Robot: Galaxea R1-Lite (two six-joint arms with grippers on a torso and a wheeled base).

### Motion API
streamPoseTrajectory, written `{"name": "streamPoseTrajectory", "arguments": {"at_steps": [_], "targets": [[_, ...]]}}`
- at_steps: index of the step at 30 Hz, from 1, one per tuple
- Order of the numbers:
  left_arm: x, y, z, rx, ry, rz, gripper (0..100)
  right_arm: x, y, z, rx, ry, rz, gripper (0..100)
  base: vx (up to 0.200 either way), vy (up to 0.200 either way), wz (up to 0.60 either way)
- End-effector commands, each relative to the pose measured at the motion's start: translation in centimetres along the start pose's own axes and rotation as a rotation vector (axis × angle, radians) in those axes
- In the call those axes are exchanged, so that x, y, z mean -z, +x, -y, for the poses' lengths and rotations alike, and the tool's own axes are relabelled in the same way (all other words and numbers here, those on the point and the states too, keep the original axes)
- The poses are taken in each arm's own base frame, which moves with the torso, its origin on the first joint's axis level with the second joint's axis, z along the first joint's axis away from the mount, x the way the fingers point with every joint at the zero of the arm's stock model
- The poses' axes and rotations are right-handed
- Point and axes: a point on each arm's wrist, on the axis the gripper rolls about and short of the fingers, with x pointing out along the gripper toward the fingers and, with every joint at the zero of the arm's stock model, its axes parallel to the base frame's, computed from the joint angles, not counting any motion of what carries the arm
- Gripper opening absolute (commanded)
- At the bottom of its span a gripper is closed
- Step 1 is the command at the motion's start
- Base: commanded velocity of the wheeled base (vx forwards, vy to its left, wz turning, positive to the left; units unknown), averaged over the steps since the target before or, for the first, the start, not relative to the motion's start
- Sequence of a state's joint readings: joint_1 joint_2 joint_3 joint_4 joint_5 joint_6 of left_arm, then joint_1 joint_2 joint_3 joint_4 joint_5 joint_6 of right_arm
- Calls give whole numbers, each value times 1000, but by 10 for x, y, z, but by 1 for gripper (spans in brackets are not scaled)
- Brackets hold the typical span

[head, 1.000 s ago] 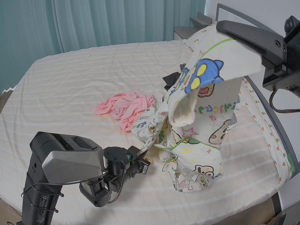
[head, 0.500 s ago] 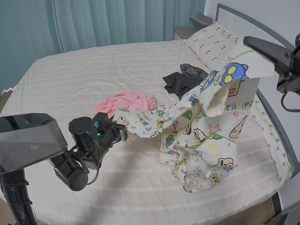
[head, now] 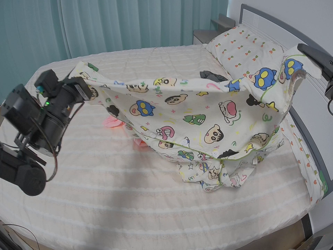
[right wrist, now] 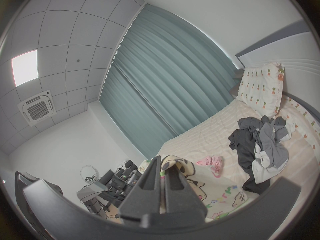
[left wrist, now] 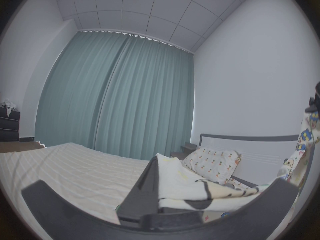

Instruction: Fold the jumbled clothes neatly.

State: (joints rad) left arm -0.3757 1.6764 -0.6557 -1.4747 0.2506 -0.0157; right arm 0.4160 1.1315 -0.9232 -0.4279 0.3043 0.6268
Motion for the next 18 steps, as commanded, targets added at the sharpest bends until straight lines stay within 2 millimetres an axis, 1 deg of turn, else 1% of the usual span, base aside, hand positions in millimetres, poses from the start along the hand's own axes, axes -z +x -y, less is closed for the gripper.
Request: {"name": "streamPoseTrajectory", "arguments": {"at_steps": [1, 2, 3, 4, 5, 6, 7, 9, 11, 12, 13, 14, 15, 16, 17, 18], "targets": [[-92, -28, -8, -12, -38, 171, 0, -15, -14, -10, -16, -30, 71, 0, 0, 0, 0], [-109, -33, -7, -4, -46, 183, 0, -21, -13, -14, -28, -37, 88, 0, 0, 0, 0], [-115, -36, -6, 5, -52, 181, 0, -24, -12, -16, -37, -42, 100, 0, 0, 0, 0], [-115, -36, -6, 5, -52, 181, 0, -24, -12, -16, -37, -42, 100, 0, 0, 0, 0], [-126, -42, -3, 23, -63, 175, 0, -33, -12, -22, -57, -54, 128, 0, 0, 0, 0], [-126, -42, -3, 23, -63, 175, 0, -33, -12, -22, -57, -54, 128, 0, 0, 0, 0], [-133, -50, -2, 35, -68, 169, 0, -41, -11, -28, -78, -63, 149, 0, 0, 0, 0], [-135, -59, -1, 55, -75, 146, 0, -43, -10, -30, -87, -63, 150, 0, 0, 0, 0], [-132, -65, -1, 62, -75, 122, 0, -40, -9, -28, -83, -60, 140, 0, 0, 0, 0], [-124, -75, -4, 67, -62, 79, 0, -36, -9, -25, -71, -52, 128, 0, 0, 0, 0], [-123, -76, -4, 68, -62, 75, 0, -35, -9, -24, -69, -51, 126, 0, 0, 0, 0], [-115, -84, -6, 70, -51, 41, 0, -27, -8, -18, -50, -40, 98, 0, 0, 0, 0], [-109, -88, -7, 73, -47, 22, 0, -22, -8, -14, -41, -34, 83, 0, 0, 0, 0], [-109, -88, -7, 73, -47, 22, 0, -22, -8, -14, -41, -34, 83, 0, 0, 0, 0], [-102, -94, -10, 72, -38, -7, 0, -15, -9, -9, -26, -27, 65, 0, 0, 0, 0], [-99, -96, -10, 72, -35, -18, 0, -13, -8, -8, -23, -23, 60, 0, 0, 0, 0]]}}
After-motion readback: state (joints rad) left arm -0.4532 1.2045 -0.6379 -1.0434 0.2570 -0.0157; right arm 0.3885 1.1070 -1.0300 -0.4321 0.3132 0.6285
